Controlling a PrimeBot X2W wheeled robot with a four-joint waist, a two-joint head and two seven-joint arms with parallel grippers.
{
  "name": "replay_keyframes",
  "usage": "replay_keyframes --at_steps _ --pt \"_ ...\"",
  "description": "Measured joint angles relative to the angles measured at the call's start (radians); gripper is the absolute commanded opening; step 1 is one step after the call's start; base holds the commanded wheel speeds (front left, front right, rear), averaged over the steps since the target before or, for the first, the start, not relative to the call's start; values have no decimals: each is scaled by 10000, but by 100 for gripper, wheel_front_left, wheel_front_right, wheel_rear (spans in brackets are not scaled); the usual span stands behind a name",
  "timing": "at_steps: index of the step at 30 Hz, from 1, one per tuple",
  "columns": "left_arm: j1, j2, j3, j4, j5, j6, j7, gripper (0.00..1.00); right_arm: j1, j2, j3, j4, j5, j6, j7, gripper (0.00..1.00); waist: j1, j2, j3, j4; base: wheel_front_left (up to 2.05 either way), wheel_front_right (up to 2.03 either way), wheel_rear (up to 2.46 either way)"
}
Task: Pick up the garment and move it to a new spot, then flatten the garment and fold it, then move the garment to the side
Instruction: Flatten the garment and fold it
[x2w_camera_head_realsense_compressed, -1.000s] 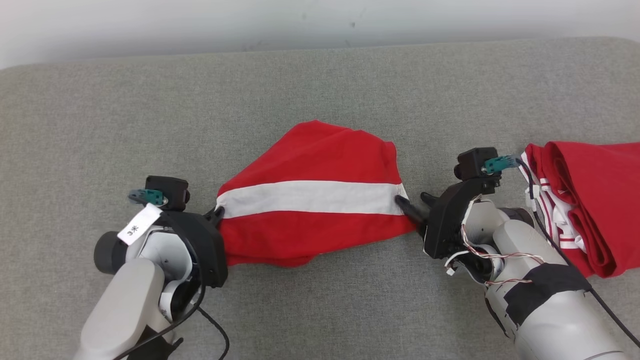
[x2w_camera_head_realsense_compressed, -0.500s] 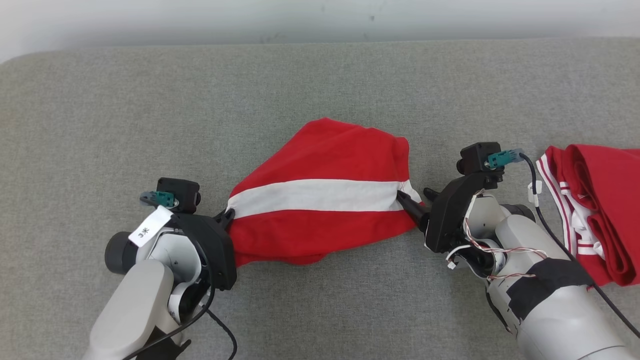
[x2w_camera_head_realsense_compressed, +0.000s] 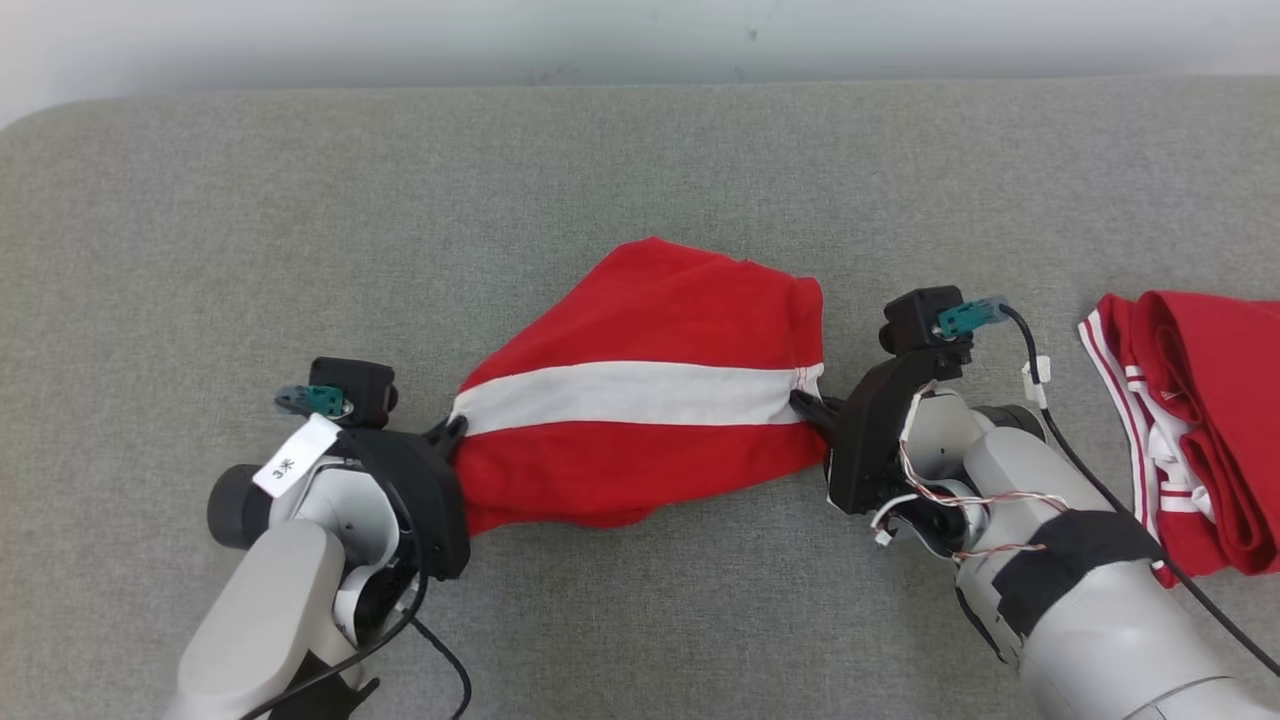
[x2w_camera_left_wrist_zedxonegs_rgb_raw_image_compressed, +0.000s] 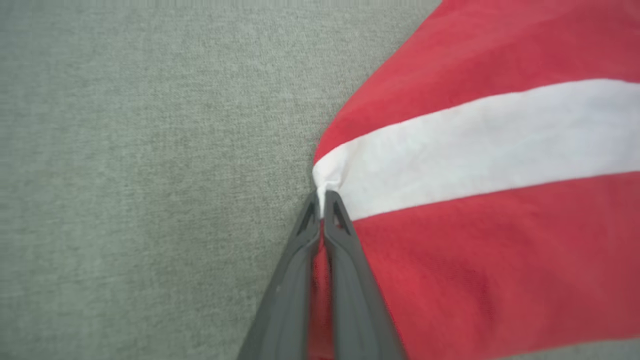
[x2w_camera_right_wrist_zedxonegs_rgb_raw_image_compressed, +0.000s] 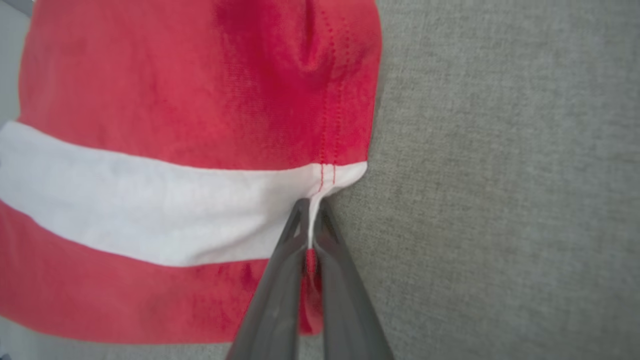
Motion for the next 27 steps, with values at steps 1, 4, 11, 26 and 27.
replay_keyframes --at_steps 1,4,11,26,27 --pt "0 13 19 8 0 2 -84 0 -88 40 -36 13 -10 0 -56 0 0 0 -24 -20 0 0 0" --pt "-211 104 232 -50 6 261 -573 0 -272 125 -221 13 -167 -236 -535 0 1 1 -147 -125 0 0 0" --pt "-1812 111 819 -665 428 936 -2050 0 -1953 109 -1089 -418 -272 -838 -2320 0 1 2 -442 -388 0 0 0" --pt "-1348 -40 146 -1979 1145 842 -4920 0 -892 -341 -779 -1335 -616 -311 -4449 0 0 1 -831 -717 0 0 0" --pt "-825 27 -50 -1755 1149 667 -4909 0 -383 -349 -604 -1220 -667 -234 -4345 0 1 2 -820 -706 0 0 0"
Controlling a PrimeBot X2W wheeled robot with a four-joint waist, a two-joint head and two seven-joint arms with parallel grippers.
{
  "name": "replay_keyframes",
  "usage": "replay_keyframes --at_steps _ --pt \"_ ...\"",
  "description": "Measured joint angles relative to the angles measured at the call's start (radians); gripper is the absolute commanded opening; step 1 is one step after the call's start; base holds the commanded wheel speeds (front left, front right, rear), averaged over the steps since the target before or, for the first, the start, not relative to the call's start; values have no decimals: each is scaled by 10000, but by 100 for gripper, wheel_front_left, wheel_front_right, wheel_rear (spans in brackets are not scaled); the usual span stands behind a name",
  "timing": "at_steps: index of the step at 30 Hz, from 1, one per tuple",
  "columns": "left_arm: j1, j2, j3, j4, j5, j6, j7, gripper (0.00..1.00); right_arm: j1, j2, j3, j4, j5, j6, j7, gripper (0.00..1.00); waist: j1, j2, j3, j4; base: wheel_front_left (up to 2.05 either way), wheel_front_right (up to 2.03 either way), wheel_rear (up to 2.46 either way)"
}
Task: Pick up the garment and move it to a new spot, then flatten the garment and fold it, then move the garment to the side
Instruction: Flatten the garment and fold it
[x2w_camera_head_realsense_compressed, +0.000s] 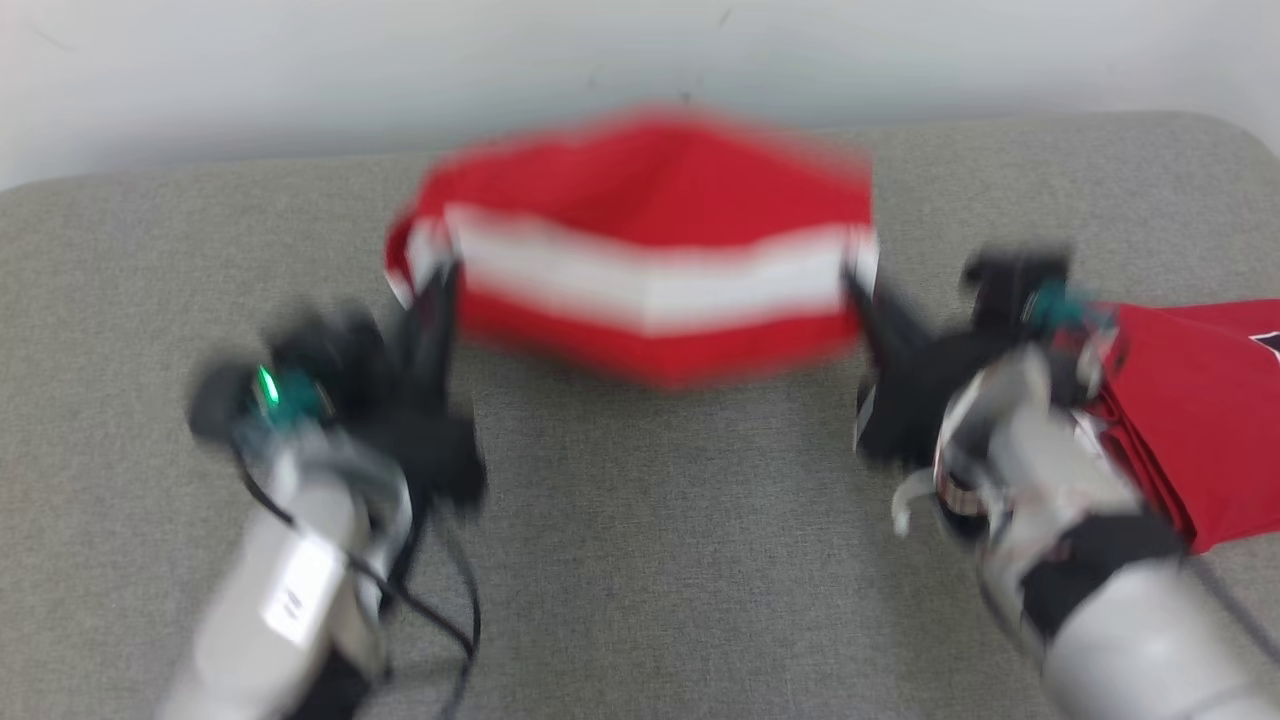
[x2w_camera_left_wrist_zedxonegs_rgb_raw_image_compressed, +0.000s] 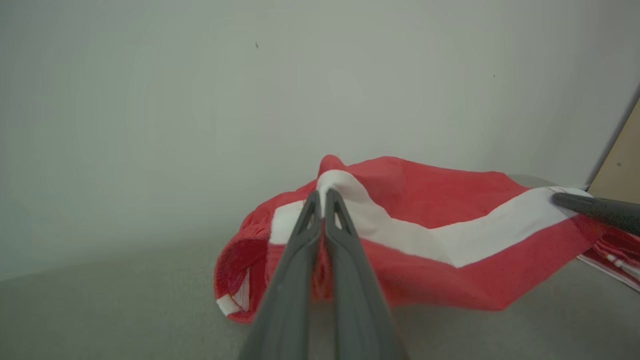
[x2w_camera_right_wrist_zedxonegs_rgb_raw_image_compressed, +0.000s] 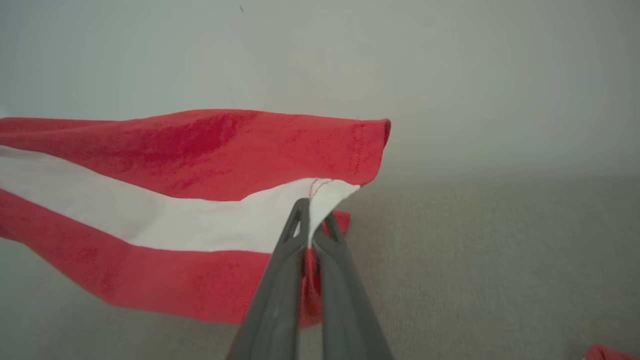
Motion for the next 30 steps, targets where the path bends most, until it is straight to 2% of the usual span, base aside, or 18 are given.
replay_keyframes --at_steps 4,8,9,11,12,13,22,30 --pt "1618 167 -788 748 205 -322 90 0 1428 -46 516 299 -10 92 299 0 -2 0 52 57 0 0 0" --pt "1947 132 -1160 1104 389 -414 92 0 1880 -203 631 431 -17 119 349 0 -1 0 67 142 0 0 0" --pt "1960 134 -1193 1189 391 -418 94 8 1957 -205 621 422 -17 121 347 0 -1 0 58 152 0 0 0" --pt "1966 119 -1327 1358 395 -535 176 42 2119 -267 627 397 -15 161 345 0 -1 -1 16 182 0 0 0" --pt "2016 117 -1384 1440 395 -579 286 78 2224 -309 627 345 -15 161 337 0 -1 -1 -15 199 0 0 0" --pt "2135 142 -1430 1496 393 -583 366 100 2323 -337 635 309 -15 161 336 0 -1 0 -51 211 0 0 0" --pt "3125 570 -972 1787 -424 -757 1342 100 2978 -600 713 -2 -15 163 334 0 -2 -2 -368 239 0 0 0" --pt "2953 1164 -606 1289 -976 -876 1827 100 3065 -738 660 -257 -4 161 337 0 -2 -1 -491 290 0 0 0"
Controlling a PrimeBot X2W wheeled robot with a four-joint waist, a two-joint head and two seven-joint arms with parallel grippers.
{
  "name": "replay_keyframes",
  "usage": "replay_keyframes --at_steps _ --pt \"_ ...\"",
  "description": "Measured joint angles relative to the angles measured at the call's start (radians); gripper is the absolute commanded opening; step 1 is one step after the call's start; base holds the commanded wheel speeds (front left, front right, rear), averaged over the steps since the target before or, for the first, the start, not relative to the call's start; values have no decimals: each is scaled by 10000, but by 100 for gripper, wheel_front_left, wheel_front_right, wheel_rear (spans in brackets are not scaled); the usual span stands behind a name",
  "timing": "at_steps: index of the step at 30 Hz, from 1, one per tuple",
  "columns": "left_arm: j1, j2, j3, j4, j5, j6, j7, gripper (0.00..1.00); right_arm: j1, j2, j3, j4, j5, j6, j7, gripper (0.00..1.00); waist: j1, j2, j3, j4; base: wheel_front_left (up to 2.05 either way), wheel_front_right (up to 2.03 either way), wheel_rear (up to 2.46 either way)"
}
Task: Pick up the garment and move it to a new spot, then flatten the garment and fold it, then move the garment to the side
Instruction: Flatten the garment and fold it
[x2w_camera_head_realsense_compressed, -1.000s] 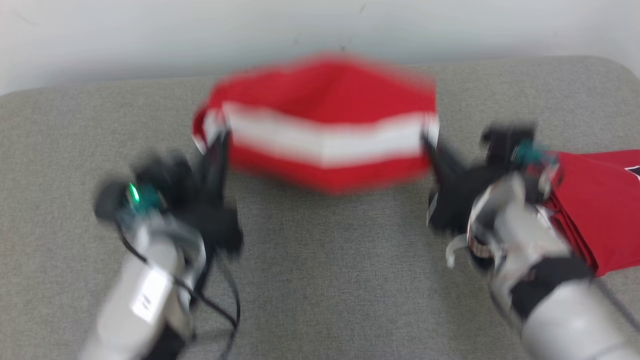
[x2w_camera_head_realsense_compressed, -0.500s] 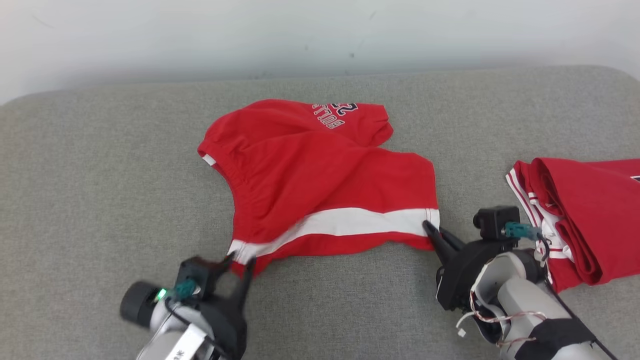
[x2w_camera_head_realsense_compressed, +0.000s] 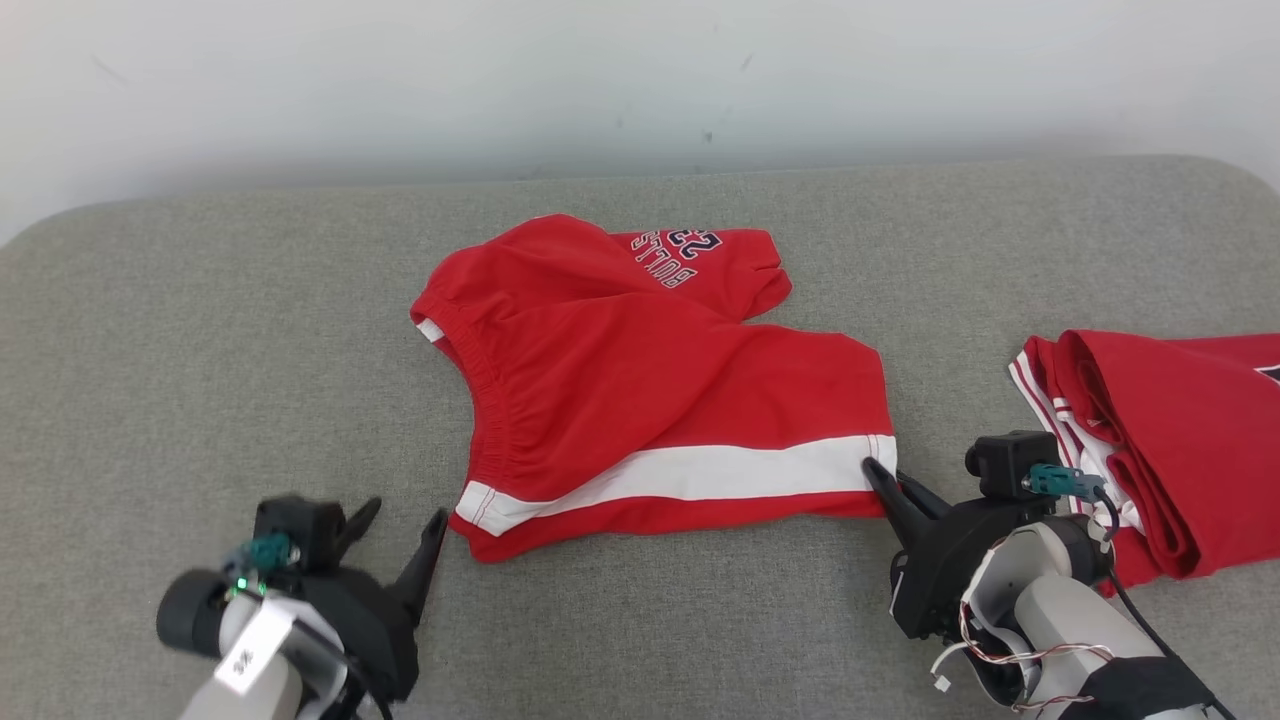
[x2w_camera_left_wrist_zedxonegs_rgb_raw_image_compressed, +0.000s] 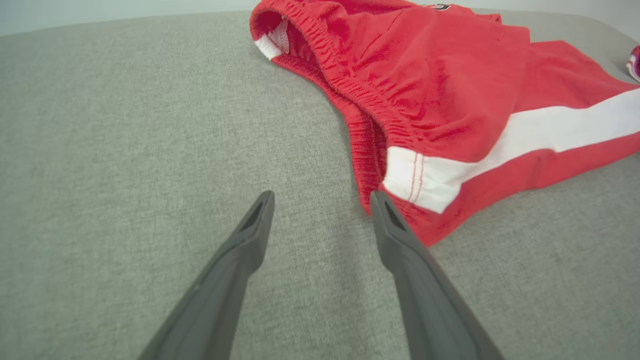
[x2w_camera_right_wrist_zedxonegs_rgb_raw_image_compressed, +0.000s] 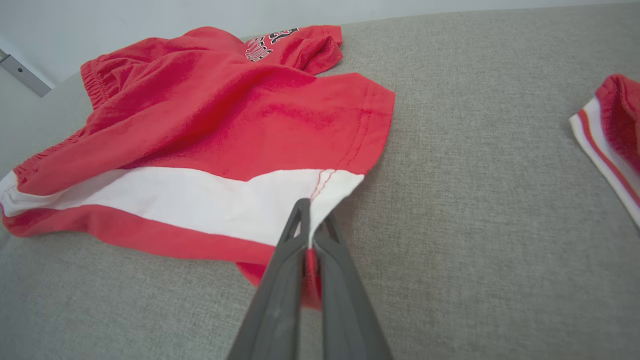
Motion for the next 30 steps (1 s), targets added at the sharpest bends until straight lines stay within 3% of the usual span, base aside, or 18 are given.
replay_keyframes --at_steps 14,16,19,23,30 --pt "-873 487 -305 -263 -546 -61 1705 100 -80 163 205 -558 -35 -88 268 0 2 0 286 -483 0 0 0" --pt "-859 529 -328 -303 -639 -61 1939 92 -79 140 173 -617 -35 -100 272 0 1 0 350 -570 0 0 0" --pt "-863 485 -487 -537 -907 -63 2148 88 -72 48 98 -683 -33 -151 270 0 2 1 452 -631 0 0 0" --pt "-875 443 -732 -1058 -1189 -65 2426 88 -48 -58 21 -788 -33 -236 267 0 2 1 516 -581 0 0 0" --pt "-878 725 -525 -1730 -1174 -67 2587 99 -48 -75 33 -849 -33 -278 341 0 2 0 526 -447 0 0 0"
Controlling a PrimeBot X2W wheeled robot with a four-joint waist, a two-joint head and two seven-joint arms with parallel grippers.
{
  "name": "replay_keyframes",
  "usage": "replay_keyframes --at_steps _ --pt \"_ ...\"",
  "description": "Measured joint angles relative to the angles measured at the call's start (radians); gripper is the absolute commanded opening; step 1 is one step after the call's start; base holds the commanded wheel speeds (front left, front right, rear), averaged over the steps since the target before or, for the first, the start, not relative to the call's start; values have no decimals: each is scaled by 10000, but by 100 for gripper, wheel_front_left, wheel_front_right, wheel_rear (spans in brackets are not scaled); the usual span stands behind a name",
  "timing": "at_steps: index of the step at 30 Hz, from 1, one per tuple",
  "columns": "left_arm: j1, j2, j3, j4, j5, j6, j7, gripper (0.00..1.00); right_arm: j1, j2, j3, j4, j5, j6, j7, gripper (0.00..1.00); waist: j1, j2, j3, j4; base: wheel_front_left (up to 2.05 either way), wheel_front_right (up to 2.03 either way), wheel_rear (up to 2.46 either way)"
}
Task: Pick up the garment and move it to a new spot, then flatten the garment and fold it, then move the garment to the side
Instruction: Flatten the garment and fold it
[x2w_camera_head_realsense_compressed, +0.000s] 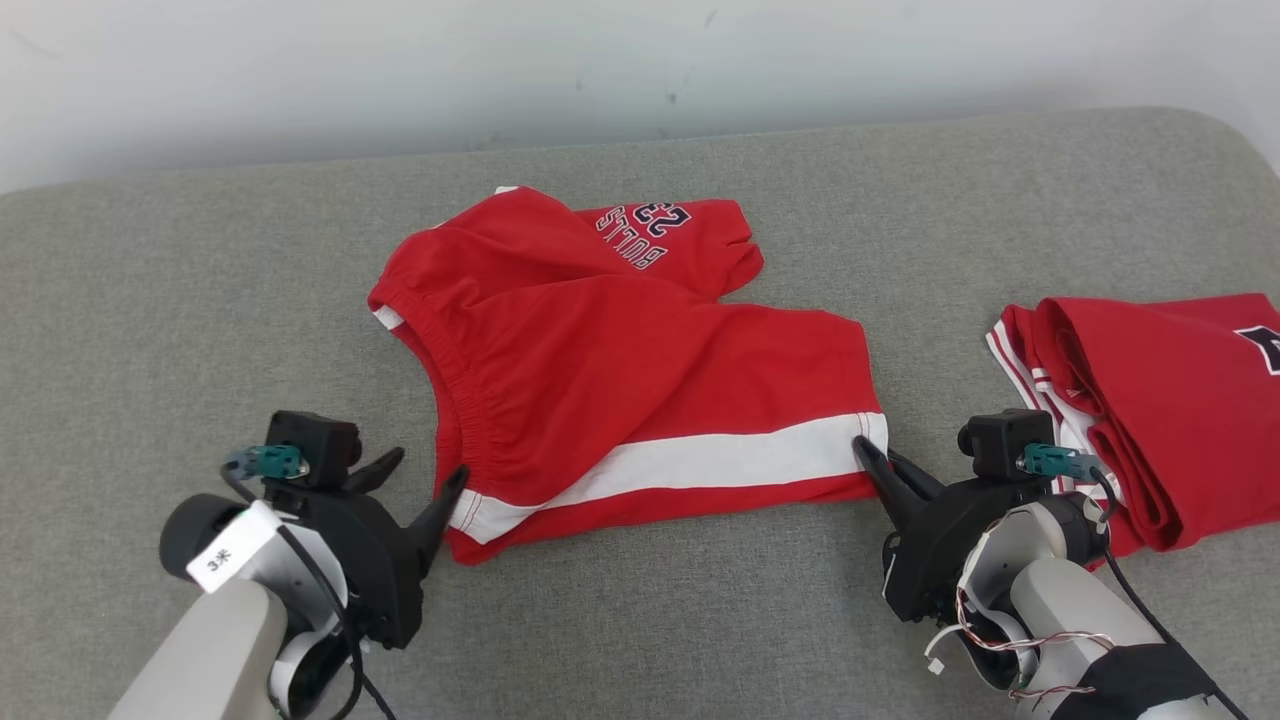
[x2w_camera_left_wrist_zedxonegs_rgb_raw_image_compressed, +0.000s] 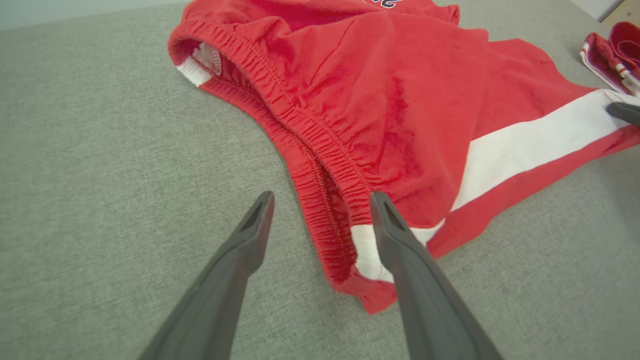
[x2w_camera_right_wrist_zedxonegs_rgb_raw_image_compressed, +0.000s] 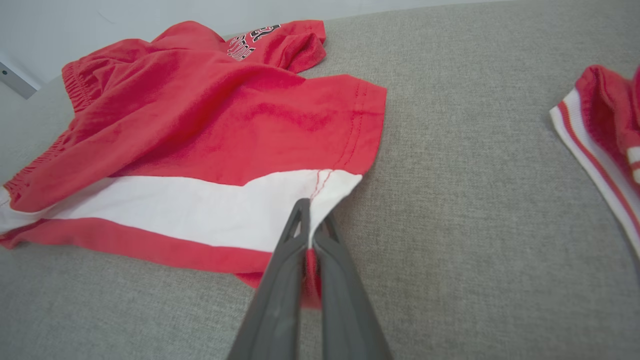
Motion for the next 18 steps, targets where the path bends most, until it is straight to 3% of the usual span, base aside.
replay_keyframes --at_steps 3,13,18 --pt "20 -33 -163 -286 -104 0 247 93 6 -15 0 -23 0 -82 13 0 0 0 -12 59 0 0 0" --pt "80 -58 -468 -420 -495 0 1064 33 6 -15 19 -265 0 -161 113 0 0 0 51 103 0 0 0" --pt "206 -52 -614 -604 -660 0 1298 29 7 -19 17 -305 0 -176 188 0 -1 0 91 69 0 0 0"
